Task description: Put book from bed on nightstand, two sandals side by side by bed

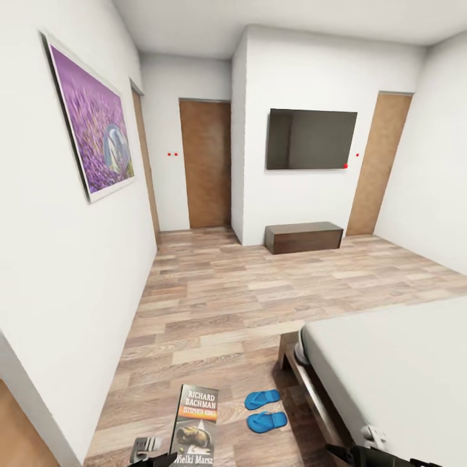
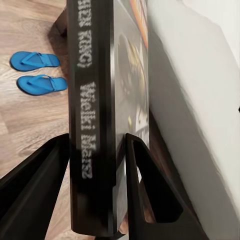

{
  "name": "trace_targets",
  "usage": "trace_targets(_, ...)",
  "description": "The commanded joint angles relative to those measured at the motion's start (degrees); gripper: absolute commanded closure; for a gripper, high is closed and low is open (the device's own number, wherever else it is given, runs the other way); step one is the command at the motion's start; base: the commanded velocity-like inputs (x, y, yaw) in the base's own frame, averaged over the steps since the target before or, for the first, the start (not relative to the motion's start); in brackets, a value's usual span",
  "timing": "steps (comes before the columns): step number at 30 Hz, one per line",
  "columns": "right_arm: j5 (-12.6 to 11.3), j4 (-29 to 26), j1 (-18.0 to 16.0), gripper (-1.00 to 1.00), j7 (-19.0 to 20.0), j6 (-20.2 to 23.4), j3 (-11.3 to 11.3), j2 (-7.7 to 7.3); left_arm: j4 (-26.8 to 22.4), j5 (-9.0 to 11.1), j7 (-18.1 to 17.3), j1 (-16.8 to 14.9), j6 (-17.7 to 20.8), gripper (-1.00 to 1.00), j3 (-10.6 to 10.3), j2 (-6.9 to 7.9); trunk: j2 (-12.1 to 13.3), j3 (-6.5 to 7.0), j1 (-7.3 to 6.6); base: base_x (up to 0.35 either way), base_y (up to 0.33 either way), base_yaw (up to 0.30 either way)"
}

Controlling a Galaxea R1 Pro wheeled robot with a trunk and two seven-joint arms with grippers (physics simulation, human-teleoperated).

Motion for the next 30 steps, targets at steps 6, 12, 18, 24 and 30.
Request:
trace_targets(6,-0.62,-0.05,-0.02,-1.0,0.24,0.54,0.33,-0.04,0.03,0.26,-0.26,-0.06,0.42,1.0,0.16,-0.01,-0.05,-0.07,0.0,0.0,0.0,0.045)
trace_targets(12,-0.62,-0.05,-0.02,-1.0,0.25,0.55,0.33,-0.04,0.07,0.27,-0.26,-0.05,0.41,1.0,0.16,-0.01,-0.05,-0.07,0.0,0.0,0.0,0.056)
trace_targets(18,-0.63,-0.05,-0.02,-1.0,0.17,0.54,0.33,-0.04,0.02,0.27,-0.28,-0.05,0.42,1.0,0.16,-0.01,-0.05,-0.07,0.0,0.0,0.0,0.258)
trace_targets(24,-0.63,-0.05,-0.02,-1.0,-0.01,0.53,0.33,-0.04,0.01,0.26,-0.3,-0.06,0.43,1.0,0.23,0.03,-0.05,-0.07,0.0,0.0,0.0,0.29)
trace_targets(30,-0.63,-0.05,-0.04,-1.0,-0.02,0.53,0.33,-0.02,0.01,0.26,-0.29,-0.07,0.42,1.0,0.2,0.0,-0.05,-0.07,0.0,0.0,0.0,0.292)
